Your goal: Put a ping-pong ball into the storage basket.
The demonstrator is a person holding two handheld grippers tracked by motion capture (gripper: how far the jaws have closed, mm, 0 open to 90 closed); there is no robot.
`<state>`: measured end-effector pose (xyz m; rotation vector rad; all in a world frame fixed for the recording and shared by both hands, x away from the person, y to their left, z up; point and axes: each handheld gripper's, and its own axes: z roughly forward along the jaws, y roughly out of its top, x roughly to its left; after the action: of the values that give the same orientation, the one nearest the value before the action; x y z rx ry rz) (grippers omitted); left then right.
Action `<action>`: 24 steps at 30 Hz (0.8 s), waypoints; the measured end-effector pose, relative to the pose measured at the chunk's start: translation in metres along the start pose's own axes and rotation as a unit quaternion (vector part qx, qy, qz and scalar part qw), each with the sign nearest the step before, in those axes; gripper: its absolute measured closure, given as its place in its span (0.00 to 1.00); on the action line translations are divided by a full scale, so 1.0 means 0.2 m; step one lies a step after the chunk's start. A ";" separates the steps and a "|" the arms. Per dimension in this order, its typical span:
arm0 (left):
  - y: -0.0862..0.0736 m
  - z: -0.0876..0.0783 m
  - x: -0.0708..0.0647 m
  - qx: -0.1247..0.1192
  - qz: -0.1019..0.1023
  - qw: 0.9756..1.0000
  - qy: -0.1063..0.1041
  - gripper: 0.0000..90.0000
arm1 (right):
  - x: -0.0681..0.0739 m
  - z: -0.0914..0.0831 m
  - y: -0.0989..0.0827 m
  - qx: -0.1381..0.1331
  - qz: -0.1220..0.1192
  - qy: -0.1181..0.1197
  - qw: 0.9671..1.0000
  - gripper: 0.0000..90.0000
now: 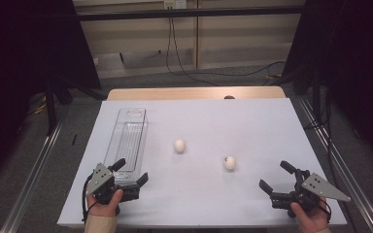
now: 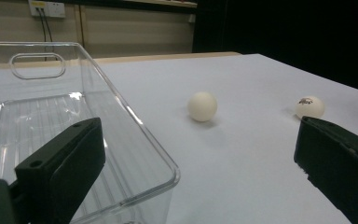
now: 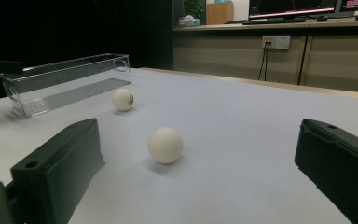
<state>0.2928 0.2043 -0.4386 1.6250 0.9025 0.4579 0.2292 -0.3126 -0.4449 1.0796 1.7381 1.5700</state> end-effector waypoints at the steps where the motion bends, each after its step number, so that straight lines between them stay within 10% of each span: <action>1: 0.00 0.00 0.00 -0.002 0.001 1.000 -0.003 0.02 | 0.00 0.00 0.00 0.001 0.000 0.001 1.000 0.00; 24: 0.02 0.11 -0.09 0.014 0.006 0.999 -0.035 0.02 | 0.01 0.01 0.00 0.000 -0.006 0.006 1.000 0.00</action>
<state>0.2987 0.1774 -0.4364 1.6628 0.8502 0.3957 0.2295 -0.3103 -0.4443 1.0607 1.7501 1.5721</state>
